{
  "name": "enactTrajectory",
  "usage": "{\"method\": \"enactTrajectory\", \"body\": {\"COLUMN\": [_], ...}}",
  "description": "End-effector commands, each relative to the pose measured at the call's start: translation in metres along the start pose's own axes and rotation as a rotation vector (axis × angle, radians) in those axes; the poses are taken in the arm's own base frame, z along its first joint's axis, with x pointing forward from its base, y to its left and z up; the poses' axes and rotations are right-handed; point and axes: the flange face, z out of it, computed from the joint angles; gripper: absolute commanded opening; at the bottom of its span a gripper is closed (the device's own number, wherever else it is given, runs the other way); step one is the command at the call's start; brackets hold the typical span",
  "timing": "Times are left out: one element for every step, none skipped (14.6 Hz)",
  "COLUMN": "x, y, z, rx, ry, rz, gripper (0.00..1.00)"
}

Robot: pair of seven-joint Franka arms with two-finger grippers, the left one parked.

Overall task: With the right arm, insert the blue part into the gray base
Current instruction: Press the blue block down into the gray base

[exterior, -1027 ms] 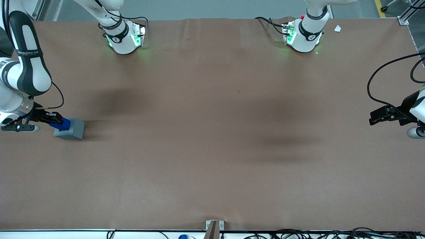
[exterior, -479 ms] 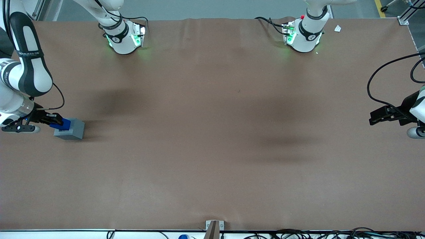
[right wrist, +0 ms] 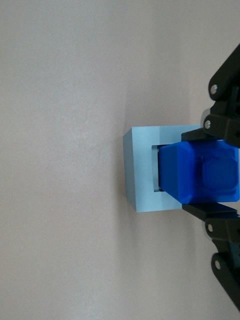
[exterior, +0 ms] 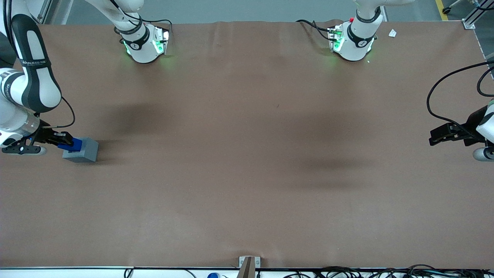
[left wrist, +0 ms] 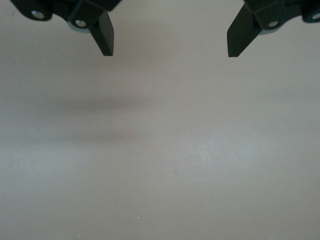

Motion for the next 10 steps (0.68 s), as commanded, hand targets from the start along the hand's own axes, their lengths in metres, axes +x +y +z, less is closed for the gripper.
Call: {"method": "enactTrajectory", "body": {"x": [-0.0089,-0.0081,-0.0078,-0.007,-0.0063,-0.0062,-0.0059,-0.0055,-0.0044,-0.004], "y": [0.0013,0.0007,-0.0002,-0.0008,-0.0015,-0.0014,-0.0013,-0.0012,-0.0007,0.0003], "z": [0.0286,0.0279,0.0279,0.0275,0.028,0.0279,0.0269,0.0265,0.0255,0.0257], "rx": [0.022,0.022,0.022,0.021,0.019,0.019,0.018,0.016,0.013,0.011], "ry": [-0.026,-0.025,-0.025,-0.02,-0.017,-0.016,-0.013,-0.009,0.002,0.007], "rz": [0.002,0.0,-0.001,-0.003,-0.004,-0.004,-0.004,-0.004,-0.006,-0.005], "gripper": [0.1,0.09,0.07,0.04,0.04,0.03,0.03,0.03,0.03,0.03]}}
